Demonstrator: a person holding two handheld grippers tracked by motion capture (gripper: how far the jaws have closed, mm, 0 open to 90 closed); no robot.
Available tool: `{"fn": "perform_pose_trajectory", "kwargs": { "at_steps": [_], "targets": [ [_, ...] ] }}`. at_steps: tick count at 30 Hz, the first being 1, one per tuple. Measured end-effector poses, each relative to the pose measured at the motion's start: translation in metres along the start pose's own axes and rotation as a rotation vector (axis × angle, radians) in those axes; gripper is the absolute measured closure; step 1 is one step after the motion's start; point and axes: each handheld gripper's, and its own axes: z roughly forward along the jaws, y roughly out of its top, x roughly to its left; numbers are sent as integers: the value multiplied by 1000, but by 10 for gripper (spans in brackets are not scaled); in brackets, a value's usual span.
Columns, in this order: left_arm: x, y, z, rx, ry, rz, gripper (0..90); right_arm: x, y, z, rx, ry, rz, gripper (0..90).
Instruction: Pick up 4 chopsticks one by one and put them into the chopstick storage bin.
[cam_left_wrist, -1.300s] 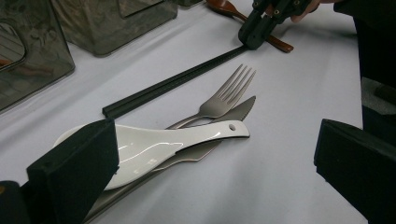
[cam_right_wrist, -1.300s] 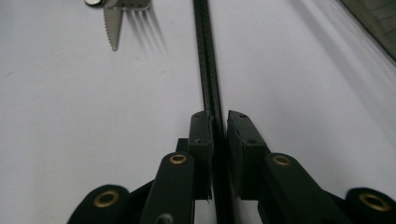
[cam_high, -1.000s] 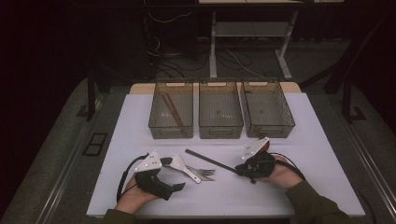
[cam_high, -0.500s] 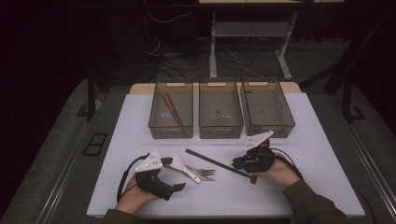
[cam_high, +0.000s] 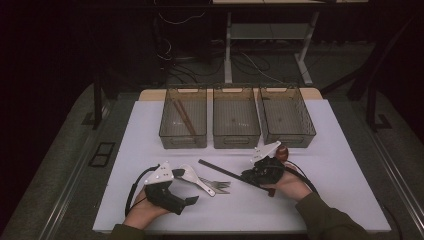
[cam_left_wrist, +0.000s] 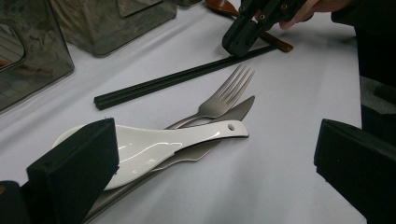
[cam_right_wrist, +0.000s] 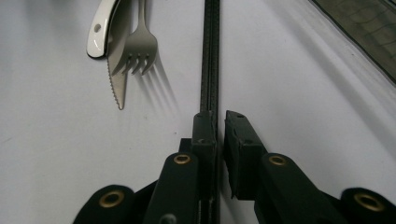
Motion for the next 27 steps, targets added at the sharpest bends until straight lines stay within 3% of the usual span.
{"fn": "perform_pose_trajectory", "kwargs": {
  "at_steps": [27],
  "targets": [
    [0,0,0,-1,0,1,0,0,0,5,7,-21,-23,858]
  ]
}}
